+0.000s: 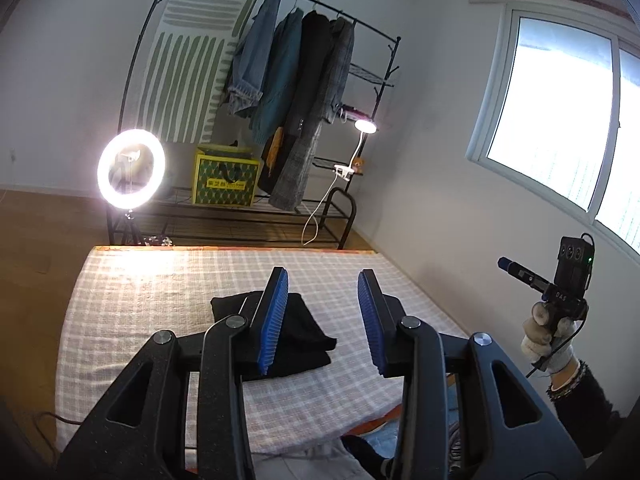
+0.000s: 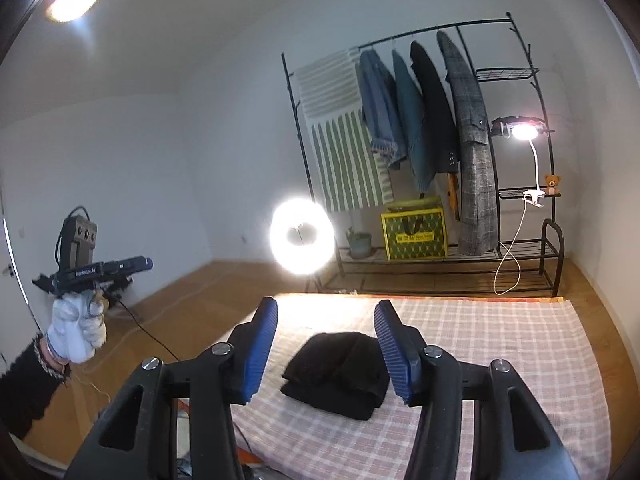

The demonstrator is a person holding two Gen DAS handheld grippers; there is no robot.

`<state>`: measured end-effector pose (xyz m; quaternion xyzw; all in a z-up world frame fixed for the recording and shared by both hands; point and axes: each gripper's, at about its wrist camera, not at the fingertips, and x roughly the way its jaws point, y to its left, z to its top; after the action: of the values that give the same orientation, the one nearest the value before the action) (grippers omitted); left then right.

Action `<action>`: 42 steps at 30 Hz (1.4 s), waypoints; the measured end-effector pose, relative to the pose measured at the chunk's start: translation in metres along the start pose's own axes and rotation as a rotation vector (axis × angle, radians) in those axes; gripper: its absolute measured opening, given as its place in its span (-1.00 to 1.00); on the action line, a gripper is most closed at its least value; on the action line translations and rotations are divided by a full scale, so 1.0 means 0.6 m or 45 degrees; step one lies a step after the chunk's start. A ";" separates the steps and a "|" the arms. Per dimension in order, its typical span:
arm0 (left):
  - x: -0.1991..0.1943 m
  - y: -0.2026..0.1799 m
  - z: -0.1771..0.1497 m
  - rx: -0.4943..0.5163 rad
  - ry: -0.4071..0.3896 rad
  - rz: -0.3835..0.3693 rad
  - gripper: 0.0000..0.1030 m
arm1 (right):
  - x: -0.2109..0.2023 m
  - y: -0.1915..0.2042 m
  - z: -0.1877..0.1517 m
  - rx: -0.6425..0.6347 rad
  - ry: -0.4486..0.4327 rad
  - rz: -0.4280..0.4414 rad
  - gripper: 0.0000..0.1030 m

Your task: Fold large clothes

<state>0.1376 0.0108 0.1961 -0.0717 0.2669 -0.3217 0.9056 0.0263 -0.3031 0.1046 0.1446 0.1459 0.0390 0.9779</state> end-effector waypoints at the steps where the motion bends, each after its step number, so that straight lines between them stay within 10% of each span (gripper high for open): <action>1: -0.008 -0.005 0.003 -0.002 -0.003 -0.005 -0.19 | -0.008 0.002 0.002 0.001 -0.009 -0.007 0.09; 5: -0.027 -0.016 0.002 -0.007 -0.016 0.012 0.16 | -0.037 0.014 0.007 -0.010 -0.018 -0.039 0.35; 12: 0.065 0.068 -0.072 -0.249 0.081 -0.032 0.19 | 0.009 -0.003 -0.028 0.088 0.019 -0.091 0.69; 27: 0.386 0.334 -0.307 -0.852 0.493 0.069 0.19 | 0.339 -0.187 -0.246 0.642 0.463 -0.230 0.65; 42: 0.533 0.393 -0.375 -1.112 0.665 -0.003 0.19 | 0.517 -0.225 -0.361 0.831 0.792 -0.122 0.48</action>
<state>0.3550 0.0058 -0.2053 -0.3612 0.5939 -0.1881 0.6939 0.2625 -0.3362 -0.2186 0.4197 0.4440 -0.0129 0.7915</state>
